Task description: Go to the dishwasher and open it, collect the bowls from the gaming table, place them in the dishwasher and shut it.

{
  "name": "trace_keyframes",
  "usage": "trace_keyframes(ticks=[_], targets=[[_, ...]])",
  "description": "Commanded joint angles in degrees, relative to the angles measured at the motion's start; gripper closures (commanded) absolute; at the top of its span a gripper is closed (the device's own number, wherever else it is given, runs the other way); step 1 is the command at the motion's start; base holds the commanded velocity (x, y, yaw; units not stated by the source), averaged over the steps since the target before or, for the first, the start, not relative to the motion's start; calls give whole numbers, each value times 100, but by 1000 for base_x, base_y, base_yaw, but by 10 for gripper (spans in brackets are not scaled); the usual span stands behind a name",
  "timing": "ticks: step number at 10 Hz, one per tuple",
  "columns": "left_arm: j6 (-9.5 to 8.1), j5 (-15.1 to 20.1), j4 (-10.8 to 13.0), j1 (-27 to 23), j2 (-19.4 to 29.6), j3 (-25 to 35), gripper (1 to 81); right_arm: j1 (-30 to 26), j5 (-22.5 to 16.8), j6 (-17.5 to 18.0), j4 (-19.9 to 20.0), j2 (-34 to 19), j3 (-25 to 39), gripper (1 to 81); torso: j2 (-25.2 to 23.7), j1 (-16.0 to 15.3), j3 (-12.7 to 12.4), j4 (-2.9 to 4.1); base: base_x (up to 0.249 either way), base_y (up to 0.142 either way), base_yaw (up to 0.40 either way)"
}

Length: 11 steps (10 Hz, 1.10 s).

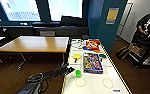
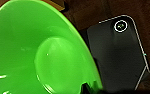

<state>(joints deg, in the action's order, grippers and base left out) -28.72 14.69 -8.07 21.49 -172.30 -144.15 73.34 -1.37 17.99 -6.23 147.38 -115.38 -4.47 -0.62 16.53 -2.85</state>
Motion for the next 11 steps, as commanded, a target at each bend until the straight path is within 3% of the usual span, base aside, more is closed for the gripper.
trace_keyframes(ticks=[1, 3, 4, 5, 11], targets=[[-2, 87, 86, -993, -129, 27, 10, -315, -303, -33, -63, -136, 96, 811, 0, 0, 0, 0, 0, 0, 0], [-2, 87, 95, -993, -164, 27, 10, -306, -303, -33, -71, -136, 105, 811, 0, 0, 0, 0, 0, 0, 0], [-2, 95, 95, -993, -165, 27, 10, -306, -303, -33, -71, -136, 114, 811, 0, 0, 0, -141, 0, 0, 0], [-2, 87, 95, -993, -165, 27, 10, -306, -303, -42, -71, -136, 114, 811, 0, 0, 0, -20, 0, 0, 0], [-2, 87, 95, -993, -147, 27, 10, -306, -303, -59, -89, -145, 140, 811, 0, 0, 0, -44, 0, 0, 0]])
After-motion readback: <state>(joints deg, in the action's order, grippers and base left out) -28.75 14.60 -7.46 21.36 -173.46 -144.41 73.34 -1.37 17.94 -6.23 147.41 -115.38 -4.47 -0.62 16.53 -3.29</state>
